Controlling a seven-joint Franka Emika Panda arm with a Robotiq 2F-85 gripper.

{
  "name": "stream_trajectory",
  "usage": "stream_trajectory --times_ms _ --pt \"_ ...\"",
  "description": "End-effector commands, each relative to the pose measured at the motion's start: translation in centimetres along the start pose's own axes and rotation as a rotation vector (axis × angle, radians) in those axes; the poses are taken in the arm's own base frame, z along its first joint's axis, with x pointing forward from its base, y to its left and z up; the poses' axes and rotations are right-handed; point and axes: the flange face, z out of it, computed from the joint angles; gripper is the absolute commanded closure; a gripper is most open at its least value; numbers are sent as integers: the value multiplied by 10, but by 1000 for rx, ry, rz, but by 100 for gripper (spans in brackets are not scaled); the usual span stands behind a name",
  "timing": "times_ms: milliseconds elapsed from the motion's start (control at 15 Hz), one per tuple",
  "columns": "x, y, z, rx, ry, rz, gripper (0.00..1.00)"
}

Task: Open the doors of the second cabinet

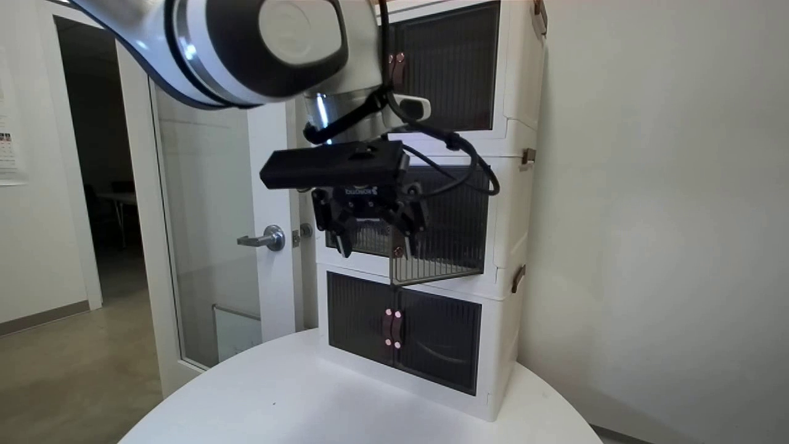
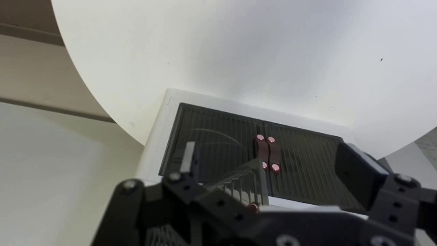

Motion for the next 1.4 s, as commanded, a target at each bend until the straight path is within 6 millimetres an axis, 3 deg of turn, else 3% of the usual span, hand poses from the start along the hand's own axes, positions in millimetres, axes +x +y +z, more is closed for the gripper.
stream_trajectory --times_ms 0,333,600,867,1333 --pt "-4 -22 -53 -70 -82 71 0" --pt "6 -59 -115 -121 -115 172 0" --pt "37 -83 -141 -203 11 288 0" --pt "77 -86 -136 -312 80 483 0" --pt "131 -97 -90 -382 106 693 0"
